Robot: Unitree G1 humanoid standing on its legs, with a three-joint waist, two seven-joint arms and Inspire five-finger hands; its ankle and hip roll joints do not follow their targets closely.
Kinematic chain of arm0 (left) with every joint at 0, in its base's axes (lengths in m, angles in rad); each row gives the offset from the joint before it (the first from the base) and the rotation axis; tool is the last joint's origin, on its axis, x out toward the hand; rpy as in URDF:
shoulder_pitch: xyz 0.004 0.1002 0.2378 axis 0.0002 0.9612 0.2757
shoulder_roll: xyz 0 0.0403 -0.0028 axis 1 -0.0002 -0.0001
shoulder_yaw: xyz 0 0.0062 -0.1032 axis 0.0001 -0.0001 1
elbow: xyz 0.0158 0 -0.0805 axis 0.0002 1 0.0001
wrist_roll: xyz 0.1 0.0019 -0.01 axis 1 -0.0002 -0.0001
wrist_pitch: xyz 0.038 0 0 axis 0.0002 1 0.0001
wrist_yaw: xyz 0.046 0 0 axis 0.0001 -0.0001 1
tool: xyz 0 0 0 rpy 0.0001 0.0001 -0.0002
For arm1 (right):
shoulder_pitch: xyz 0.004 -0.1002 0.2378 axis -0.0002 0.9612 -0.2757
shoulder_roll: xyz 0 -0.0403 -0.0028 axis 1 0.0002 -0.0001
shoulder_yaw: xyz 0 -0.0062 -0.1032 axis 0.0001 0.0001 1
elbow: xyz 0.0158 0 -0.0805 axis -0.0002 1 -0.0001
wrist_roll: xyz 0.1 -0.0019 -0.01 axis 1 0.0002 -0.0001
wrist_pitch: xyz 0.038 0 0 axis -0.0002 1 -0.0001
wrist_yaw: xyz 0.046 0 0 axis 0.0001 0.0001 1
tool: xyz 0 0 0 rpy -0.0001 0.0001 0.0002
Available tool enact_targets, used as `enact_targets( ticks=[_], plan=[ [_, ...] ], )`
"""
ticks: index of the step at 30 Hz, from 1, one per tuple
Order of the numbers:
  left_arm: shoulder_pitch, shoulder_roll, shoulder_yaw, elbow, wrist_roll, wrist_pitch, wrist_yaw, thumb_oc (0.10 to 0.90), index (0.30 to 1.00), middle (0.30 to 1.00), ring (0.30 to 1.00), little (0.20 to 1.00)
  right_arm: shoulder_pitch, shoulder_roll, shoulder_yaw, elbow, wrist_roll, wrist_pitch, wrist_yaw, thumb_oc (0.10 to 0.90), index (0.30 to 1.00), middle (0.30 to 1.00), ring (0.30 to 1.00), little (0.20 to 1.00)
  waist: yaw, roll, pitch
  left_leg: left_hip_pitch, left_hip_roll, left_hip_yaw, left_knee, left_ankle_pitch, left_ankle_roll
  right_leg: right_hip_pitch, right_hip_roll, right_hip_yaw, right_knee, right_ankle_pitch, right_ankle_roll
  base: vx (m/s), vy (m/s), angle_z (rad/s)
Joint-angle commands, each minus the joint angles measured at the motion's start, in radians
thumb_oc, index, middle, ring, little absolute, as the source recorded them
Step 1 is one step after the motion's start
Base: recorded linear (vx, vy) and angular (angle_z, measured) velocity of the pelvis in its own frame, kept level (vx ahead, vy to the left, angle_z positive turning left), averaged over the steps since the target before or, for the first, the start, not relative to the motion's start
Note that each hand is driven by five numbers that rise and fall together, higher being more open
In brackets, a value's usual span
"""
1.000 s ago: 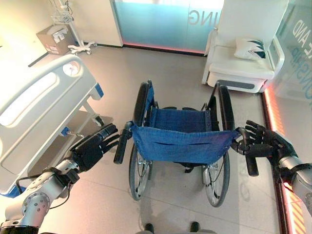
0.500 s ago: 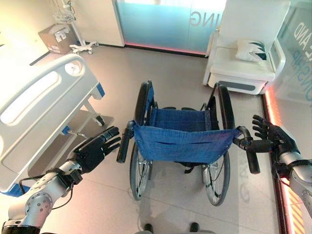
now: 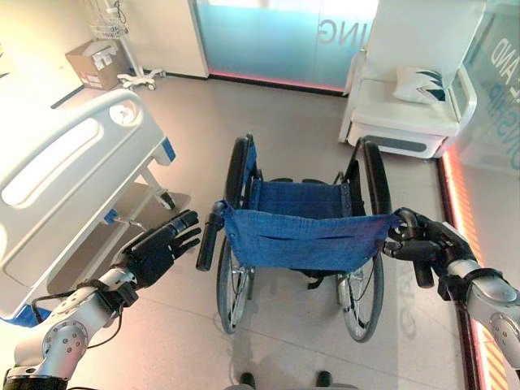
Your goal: Push the wheelchair next to the bed
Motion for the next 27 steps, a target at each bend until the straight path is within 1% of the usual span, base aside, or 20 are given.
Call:
enact_targets(
  ticks=[1,2,3,8,11,13,15,16,17,18,20,24,27],
  plan=[
    [-0.111,0.043,-0.005,-0.072,-0.057,-0.103,-0.018,0.800,0.900,0.900,0.900,0.900,-0.056,-0.081,0.056,0.025,0.058,-0.008,0.020,0.800,0.900,0.900,0.900,0.900,0.009,0.022,-0.024,-0.039,0.020,0.008,0.008,0.016,-0.033,-0.019,-0.044,-0.063,0.037,-0.018,0.023,0.00,0.000,0.00],
    [-0.116,0.047,-0.012,-0.070,-0.054,-0.102,-0.018,0.800,0.900,0.900,0.900,0.900,-0.061,-0.083,0.063,0.030,0.055,-0.014,0.024,0.759,0.839,0.839,0.839,0.839,0.010,0.022,-0.025,-0.039,0.020,0.007,0.008,0.015,-0.033,-0.018,-0.044,-0.064,0.037,-0.018,0.023,0.00,0.000,0.00],
    [-0.121,0.053,-0.019,-0.071,-0.057,-0.099,-0.020,0.800,0.900,0.900,0.900,0.900,-0.071,-0.090,0.071,0.031,0.059,-0.015,0.020,0.400,0.300,0.300,0.300,0.300,0.012,0.022,-0.024,-0.039,0.019,0.007,0.008,0.016,-0.033,-0.018,-0.044,-0.065,0.037,-0.017,0.024,0.00,0.000,0.00],
    [-0.125,0.063,-0.030,-0.073,-0.057,-0.099,-0.028,0.800,0.900,0.900,0.900,0.900,-0.075,-0.109,0.080,0.024,0.044,-0.006,0.023,0.400,0.300,0.300,0.300,0.300,0.015,0.021,-0.025,-0.035,0.015,0.003,0.005,0.014,-0.032,-0.014,-0.044,-0.068,0.036,-0.018,0.026,0.00,0.000,0.00],
    [-0.122,0.068,-0.031,-0.083,-0.058,-0.084,-0.028,0.800,0.900,0.900,0.900,0.900,-0.070,-0.117,0.080,0.016,0.046,0.006,0.016,0.400,0.300,0.300,0.300,0.300,0.016,0.020,-0.026,-0.031,0.014,0.002,0.004,0.014,-0.031,-0.010,-0.043,-0.071,0.036,-0.018,0.026,0.00,0.000,0.00],
    [-0.119,0.070,-0.034,-0.090,-0.040,-0.057,-0.028,0.800,0.900,0.900,0.900,0.900,-0.068,-0.119,0.080,0.014,0.045,0.010,0.012,0.400,0.300,0.300,0.300,0.300,0.017,0.020,-0.025,-0.031,0.015,0.003,0.004,0.014,-0.031,-0.011,-0.043,-0.072,0.038,-0.019,0.026,0.00,0.000,0.00],
    [-0.114,0.077,-0.046,-0.087,-0.008,0.024,-0.013,0.800,0.900,0.900,0.900,0.900,-0.069,-0.123,0.082,0.008,0.048,0.013,0.004,0.400,0.300,0.300,0.300,0.300,0.017,0.022,-0.023,-0.031,0.015,0.002,0.007,0.015,-0.030,-0.011,-0.042,-0.071,0.042,-0.020,0.026,0.00,0.000,0.00],
    [-0.114,0.079,-0.047,-0.086,-0.008,0.028,-0.011,0.800,0.900,0.900,0.900,0.900,-0.070,-0.124,0.083,0.007,0.050,0.013,0.003,0.400,0.300,0.300,0.300,0.300,0.017,0.022,-0.022,-0.031,0.015,0.002,0.007,0.015,-0.030,-0.011,-0.042,-0.072,0.042,-0.020,0.026,0.00,0.000,0.00],
    [-0.117,0.090,-0.057,-0.078,0.014,0.056,-0.004,0.800,0.900,0.900,0.900,0.900,-0.075,-0.135,0.087,0.004,0.064,0.014,-0.007,0.400,0.300,0.300,0.300,0.300,0.016,0.023,-0.020,-0.031,0.015,0.002,0.008,0.015,-0.030,-0.011,-0.042,-0.072,0.042,-0.020,0.027,0.00,0.000,0.00],
    [-0.118,0.097,-0.062,-0.075,0.014,0.061,-0.004,0.800,0.900,0.900,0.900,0.900,-0.077,-0.141,0.088,0.002,0.071,0.015,-0.012,0.400,0.300,0.300,0.300,0.300,0.016,0.024,-0.019,-0.031,0.014,0.003,0.009,0.015,-0.030,-0.011,-0.042,-0.072,0.042,-0.019,0.027,0.00,0.000,0.00],
    [-0.124,0.115,-0.075,-0.070,-0.025,0.069,-0.007,0.800,0.900,0.900,0.900,0.900,-0.088,-0.160,0.093,-0.002,0.099,0.020,-0.024,0.400,0.300,0.300,0.300,0.300,0.014,0.026,-0.017,-0.030,0.013,0.003,0.009,0.015,-0.031,-0.010,-0.042,-0.071,0.042,-0.020,0.029,0.00,-0.001,0.02],
    [-0.117,0.129,-0.078,-0.091,-0.068,0.046,-0.022,0.800,0.900,0.900,0.900,0.900,-0.078,-0.166,0.093,-0.003,0.106,0.011,-0.028,0.400,0.300,0.300,0.300,0.300,0.011,0.032,-0.016,-0.026,0.015,0.008,0.009,0.015,-0.032,-0.008,-0.043,-0.073,0.043,-0.020,0.030,0.01,0.005,0.05],
    [-0.116,0.134,-0.077,-0.129,-0.128,0.027,-0.025,0.800,0.900,0.900,0.900,0.900,-0.068,-0.162,0.094,-0.005,0.102,0.002,-0.025,0.400,0.300,0.300,0.300,0.300,0.011,0.035,-0.016,-0.024,0.014,0.012,0.007,0.015,-0.033,-0.004,-0.045,-0.079,0.041,-0.020,0.030,0.00,0.000,0.00]
  ],
)
